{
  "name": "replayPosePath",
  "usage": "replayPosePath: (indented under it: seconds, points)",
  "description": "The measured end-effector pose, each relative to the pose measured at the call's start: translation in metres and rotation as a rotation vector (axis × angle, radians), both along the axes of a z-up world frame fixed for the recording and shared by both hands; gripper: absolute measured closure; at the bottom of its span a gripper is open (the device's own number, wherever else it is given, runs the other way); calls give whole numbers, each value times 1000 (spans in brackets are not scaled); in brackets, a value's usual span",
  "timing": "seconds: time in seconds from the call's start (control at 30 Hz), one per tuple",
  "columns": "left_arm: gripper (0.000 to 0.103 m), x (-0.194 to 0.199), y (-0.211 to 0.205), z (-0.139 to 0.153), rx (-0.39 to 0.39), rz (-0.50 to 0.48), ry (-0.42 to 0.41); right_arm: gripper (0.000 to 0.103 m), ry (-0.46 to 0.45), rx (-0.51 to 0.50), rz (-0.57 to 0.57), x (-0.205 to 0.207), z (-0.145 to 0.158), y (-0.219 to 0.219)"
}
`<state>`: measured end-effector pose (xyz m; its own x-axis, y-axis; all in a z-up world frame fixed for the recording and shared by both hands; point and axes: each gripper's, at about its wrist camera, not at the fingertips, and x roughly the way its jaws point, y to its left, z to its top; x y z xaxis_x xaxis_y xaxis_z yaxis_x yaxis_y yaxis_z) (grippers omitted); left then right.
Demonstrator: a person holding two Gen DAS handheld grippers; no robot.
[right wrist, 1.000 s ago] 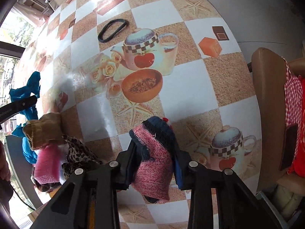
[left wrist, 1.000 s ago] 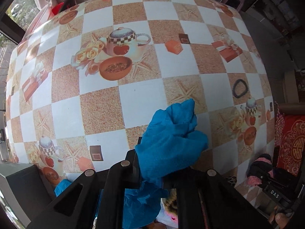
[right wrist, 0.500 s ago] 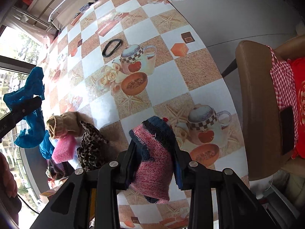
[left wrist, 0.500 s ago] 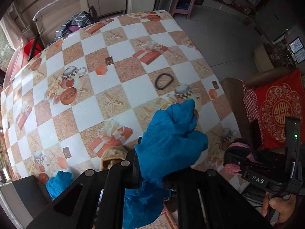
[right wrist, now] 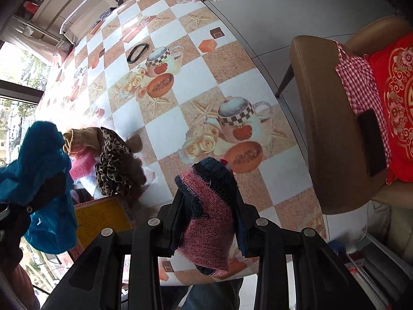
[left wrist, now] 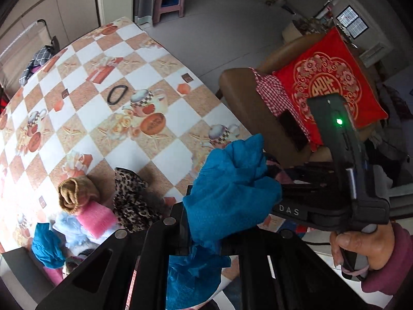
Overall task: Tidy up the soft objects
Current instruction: 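Carry the sock and blue cloth with both tools over the white box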
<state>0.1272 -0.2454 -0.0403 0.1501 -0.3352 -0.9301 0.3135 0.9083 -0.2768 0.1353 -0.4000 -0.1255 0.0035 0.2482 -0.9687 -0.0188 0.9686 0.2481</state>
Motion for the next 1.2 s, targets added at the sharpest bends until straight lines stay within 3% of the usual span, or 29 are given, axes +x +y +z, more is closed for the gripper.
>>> replayPosePath:
  seconds: [0.33, 0.57, 0.83, 1.2]
  points:
    - [90, -83, -4, 10, -46, -184, 23, 68, 52, 4, 168, -53, -2, 22]
    - [90, -129, 32, 11, -36, -180, 29, 68, 110, 51, 372, -92, -5, 69]
    - [90, -169, 93, 10, -35, -23, 39, 68, 153, 105, 651, -136, -2, 133]
    - [90, -209, 183, 7, -14, 317, 38, 68, 151, 137, 931, -168, 15, 215]
